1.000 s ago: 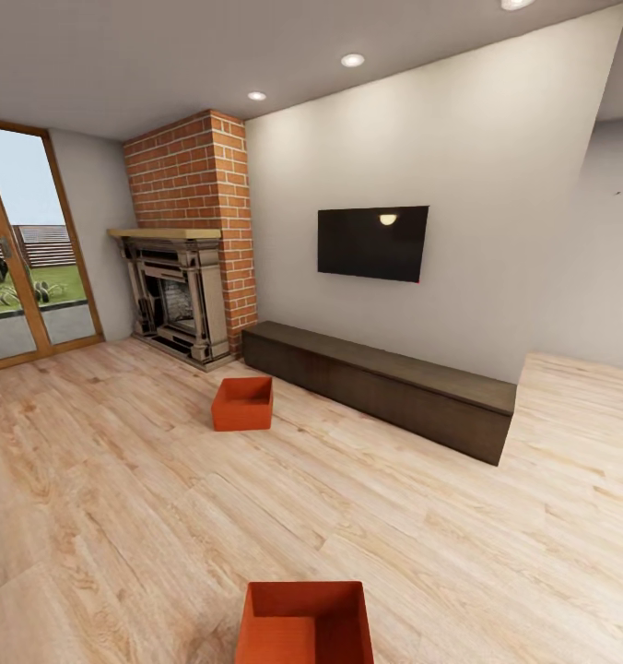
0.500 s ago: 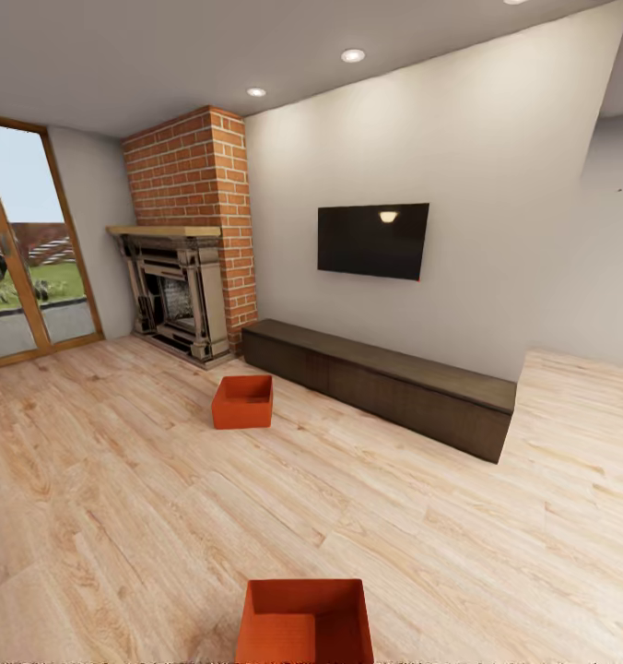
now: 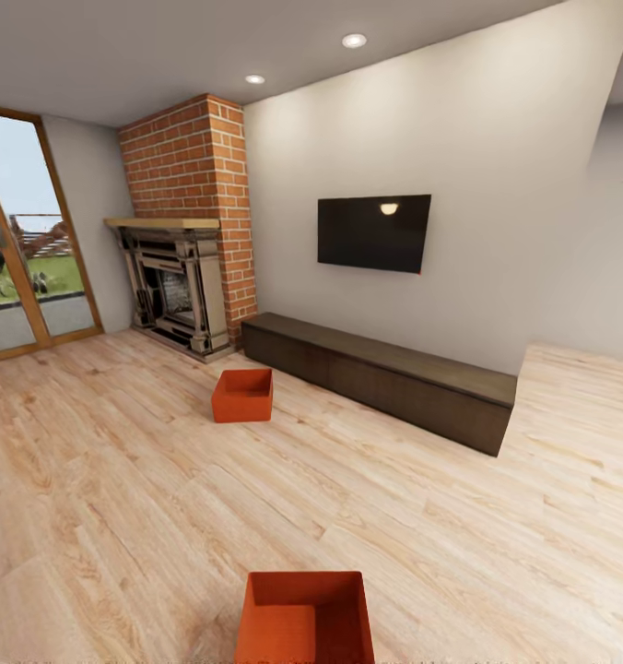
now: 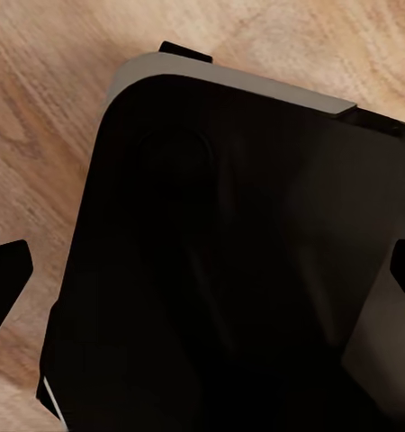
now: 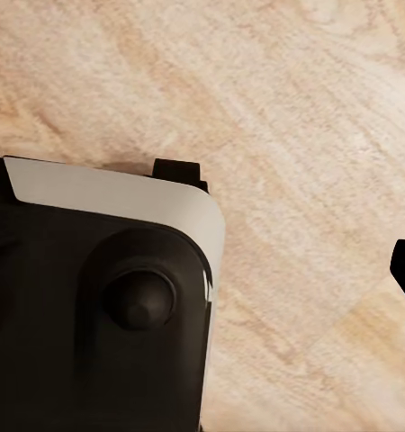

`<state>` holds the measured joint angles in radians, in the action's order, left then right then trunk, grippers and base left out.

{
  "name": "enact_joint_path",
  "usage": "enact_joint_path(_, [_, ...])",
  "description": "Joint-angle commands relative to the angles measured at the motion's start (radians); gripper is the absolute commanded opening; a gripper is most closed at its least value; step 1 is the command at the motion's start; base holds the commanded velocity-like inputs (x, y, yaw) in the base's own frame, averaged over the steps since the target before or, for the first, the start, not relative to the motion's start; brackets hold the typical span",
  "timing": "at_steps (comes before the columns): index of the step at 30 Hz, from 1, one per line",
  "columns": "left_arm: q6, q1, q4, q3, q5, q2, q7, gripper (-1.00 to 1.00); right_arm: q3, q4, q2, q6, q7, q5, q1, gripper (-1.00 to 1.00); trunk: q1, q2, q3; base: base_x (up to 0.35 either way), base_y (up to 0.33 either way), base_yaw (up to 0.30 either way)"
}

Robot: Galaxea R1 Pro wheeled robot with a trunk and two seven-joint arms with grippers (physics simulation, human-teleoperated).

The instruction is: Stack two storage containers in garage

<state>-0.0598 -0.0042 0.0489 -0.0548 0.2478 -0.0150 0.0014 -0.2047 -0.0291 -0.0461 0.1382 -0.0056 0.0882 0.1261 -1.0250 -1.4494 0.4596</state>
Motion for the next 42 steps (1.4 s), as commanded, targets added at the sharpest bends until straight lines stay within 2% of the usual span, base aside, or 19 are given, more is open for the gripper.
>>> enact_joint_path(1, [-0.003, 0.0, 0.0, -0.005, 0.001, 0.0, 0.0, 1.0, -0.007, -0.003, 0.0, 0.006, -0.001, 0.01, 0.001, 1.0, 0.0, -0.001, 0.003, 0.0, 0.0, 0.0])
enact_joint_path(42, [-0.002, 0.0, -0.001, -0.003, -0.001, 0.001, 0.0, 1.0, -0.001, -0.003, -0.004, 0.009, 0.0, 0.014, 0.001, 1.0, 0.0, -0.001, 0.068, 0.0, 0.0, 0.0])
